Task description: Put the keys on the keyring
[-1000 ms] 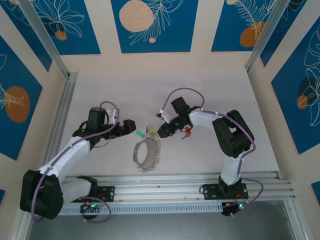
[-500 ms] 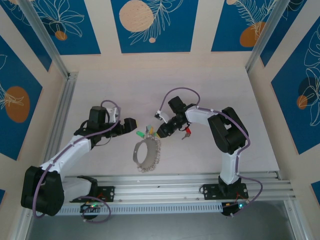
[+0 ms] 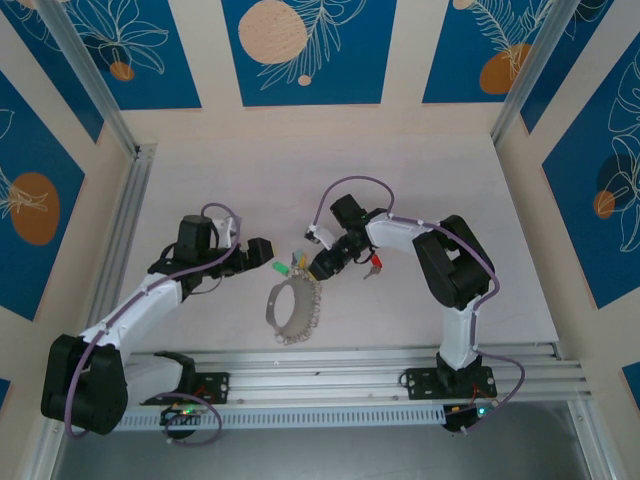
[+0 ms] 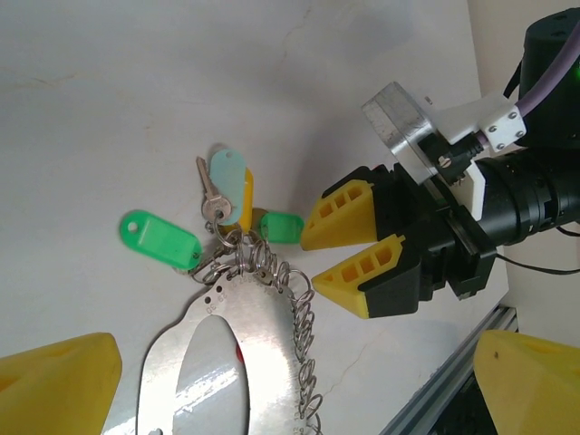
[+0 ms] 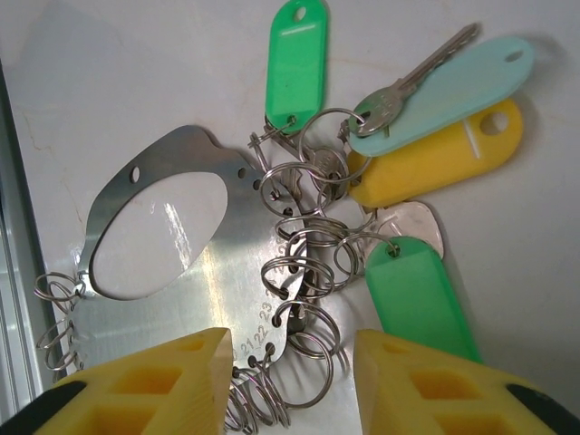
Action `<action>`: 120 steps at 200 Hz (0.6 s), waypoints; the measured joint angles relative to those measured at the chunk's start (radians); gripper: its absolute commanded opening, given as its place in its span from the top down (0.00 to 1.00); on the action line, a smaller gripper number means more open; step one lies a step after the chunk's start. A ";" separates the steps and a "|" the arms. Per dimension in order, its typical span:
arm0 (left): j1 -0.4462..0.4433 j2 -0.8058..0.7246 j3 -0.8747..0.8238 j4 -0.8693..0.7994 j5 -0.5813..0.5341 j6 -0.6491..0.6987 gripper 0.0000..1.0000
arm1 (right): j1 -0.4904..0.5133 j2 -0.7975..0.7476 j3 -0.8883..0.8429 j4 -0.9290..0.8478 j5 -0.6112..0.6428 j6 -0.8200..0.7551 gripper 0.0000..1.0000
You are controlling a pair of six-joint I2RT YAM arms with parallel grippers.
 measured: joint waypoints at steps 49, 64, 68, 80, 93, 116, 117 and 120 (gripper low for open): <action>0.000 -0.002 -0.002 0.027 0.001 -0.019 0.00 | 0.000 0.022 0.000 -0.001 0.018 0.000 0.49; 0.000 -0.002 -0.002 0.038 0.001 -0.026 0.00 | 0.002 0.022 0.001 0.002 0.020 -0.001 0.48; 0.000 -0.002 -0.002 0.042 0.001 -0.029 0.00 | 0.002 0.022 0.001 0.002 0.020 -0.001 0.48; 0.000 -0.002 -0.002 0.053 0.001 -0.037 0.00 | 0.003 0.022 0.002 0.003 0.021 -0.001 0.49; 0.000 -0.002 -0.002 0.061 0.001 -0.044 0.00 | 0.003 0.022 0.002 0.002 0.021 -0.003 0.49; 0.000 -0.002 -0.002 0.077 0.002 -0.051 0.00 | 0.008 0.022 0.005 0.001 0.027 -0.008 0.50; 0.000 -0.002 -0.002 0.077 0.002 -0.051 0.00 | 0.010 0.022 0.005 0.002 0.027 -0.008 0.50; 0.000 -0.002 -0.002 0.079 0.002 -0.051 0.00 | 0.011 0.022 0.005 0.002 0.029 -0.009 0.50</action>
